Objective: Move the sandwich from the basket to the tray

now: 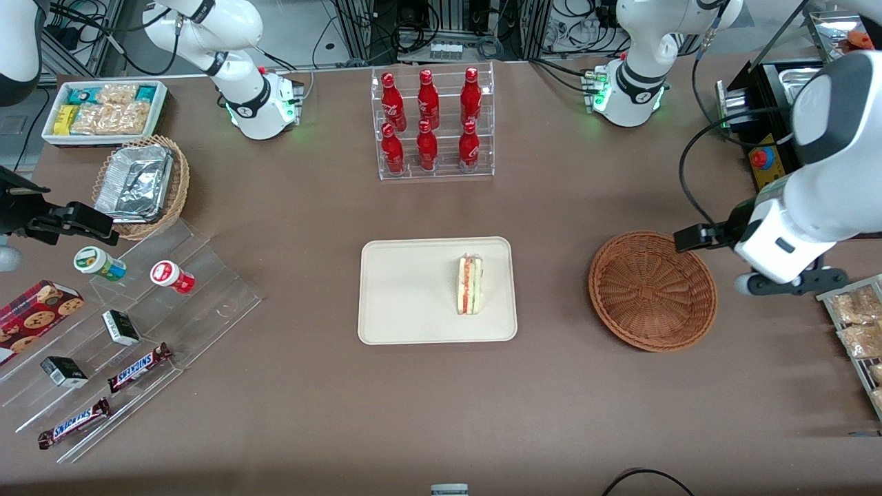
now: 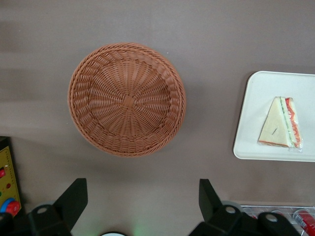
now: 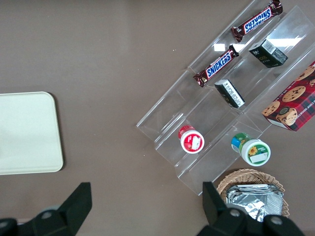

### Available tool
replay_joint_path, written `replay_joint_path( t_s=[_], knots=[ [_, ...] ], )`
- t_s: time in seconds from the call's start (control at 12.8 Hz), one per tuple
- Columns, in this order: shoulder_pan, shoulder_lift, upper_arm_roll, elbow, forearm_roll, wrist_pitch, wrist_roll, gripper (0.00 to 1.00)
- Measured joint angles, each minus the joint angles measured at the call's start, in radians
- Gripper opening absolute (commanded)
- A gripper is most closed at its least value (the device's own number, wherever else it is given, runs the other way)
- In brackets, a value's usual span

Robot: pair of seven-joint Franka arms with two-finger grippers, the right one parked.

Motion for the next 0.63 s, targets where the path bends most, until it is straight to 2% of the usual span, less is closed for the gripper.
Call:
replay_joint_path(
  t_s=[0.63],
  knots=[
    [0.014,-0.098,0.064,-0.009,0.001,-0.076,0.05,1.0]
  ],
)
